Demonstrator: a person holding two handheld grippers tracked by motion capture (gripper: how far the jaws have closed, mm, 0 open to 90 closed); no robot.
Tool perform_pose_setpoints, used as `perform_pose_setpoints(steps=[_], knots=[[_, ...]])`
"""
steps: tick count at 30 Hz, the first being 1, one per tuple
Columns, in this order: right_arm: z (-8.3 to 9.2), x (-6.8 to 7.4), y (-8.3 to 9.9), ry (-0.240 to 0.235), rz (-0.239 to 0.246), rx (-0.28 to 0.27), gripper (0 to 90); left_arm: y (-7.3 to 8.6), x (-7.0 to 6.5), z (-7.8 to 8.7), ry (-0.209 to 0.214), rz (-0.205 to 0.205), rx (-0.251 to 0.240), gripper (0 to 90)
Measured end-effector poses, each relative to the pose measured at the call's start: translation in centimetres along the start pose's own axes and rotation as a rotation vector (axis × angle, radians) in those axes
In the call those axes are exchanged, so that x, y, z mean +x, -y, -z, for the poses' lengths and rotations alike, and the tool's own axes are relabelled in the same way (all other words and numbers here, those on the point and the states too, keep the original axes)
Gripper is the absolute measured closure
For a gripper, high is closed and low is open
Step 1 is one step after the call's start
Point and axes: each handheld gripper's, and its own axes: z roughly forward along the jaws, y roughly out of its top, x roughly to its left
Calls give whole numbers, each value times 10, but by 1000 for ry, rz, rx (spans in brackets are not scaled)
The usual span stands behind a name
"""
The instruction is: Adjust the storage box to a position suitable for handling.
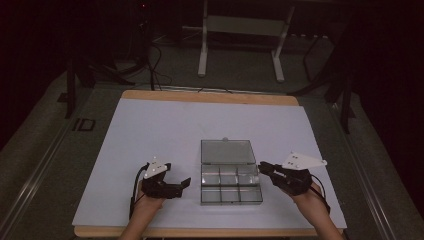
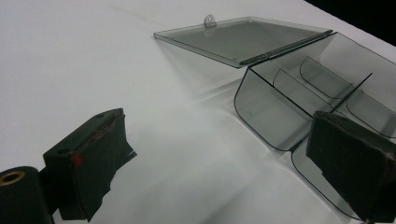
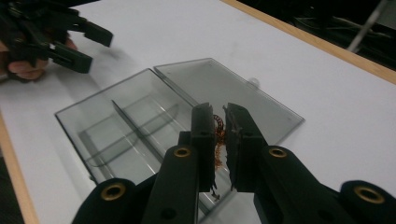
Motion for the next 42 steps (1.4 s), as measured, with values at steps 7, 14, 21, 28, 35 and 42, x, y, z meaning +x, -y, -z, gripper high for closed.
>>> perform_pose_setpoints(steps=[7,14,21,28,35,42], knots=[[-12,16,-7,-48,36,-8,825,0,0,0,1,-1,-3,61],[-27,31,-12,-96,56,-8,825,1,1,1,2,0,-2,61],[-40,41,-8,-127,64,12,825,1,1,1,1,1,-4,61],[-53,47,3,-146,63,46,825,1,1,1,1,2,-4,61],[-61,47,17,-145,51,83,825,1,1,1,0,2,-3,61],[-68,44,29,-136,35,125,825,1,1,1,1,-2,-2,61]])
